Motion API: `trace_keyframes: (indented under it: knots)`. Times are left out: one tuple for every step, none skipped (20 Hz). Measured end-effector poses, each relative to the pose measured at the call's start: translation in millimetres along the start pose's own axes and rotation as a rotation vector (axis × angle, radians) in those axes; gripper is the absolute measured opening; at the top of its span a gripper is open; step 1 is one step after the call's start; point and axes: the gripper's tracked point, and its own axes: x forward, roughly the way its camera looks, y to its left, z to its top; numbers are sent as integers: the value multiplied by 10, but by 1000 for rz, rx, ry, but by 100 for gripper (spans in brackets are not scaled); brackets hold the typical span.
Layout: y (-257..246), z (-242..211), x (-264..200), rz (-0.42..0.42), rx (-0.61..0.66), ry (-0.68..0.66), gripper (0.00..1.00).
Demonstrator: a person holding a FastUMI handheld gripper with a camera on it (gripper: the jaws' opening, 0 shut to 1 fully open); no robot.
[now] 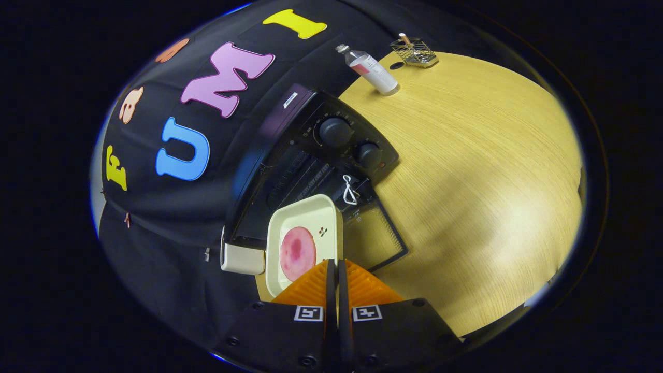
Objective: Open the toaster oven, put the food inside, and close the toaster oven door.
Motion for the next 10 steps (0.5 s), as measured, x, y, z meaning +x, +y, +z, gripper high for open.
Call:
trace_keyframes:
  knots:
    - [28, 18, 78, -1, 8, -6, 6]
    - [56, 37, 147, 0, 19, -12, 6]
    - [90, 57, 225, 1, 34, -19, 6]
    - [110, 82, 294, 0, 50, -26, 6]
    - [124, 119, 369, -7, 69, -37, 6]
    - [139, 160, 443, -14, 87, -51, 6]
    - [156, 196, 514, -17, 100, -62, 7]
    - [186, 229, 577, -17, 114, -74, 6]
    - [218, 259, 639, -12, 125, -84, 6]
    - [252, 276, 686, -8, 139, -95, 6]
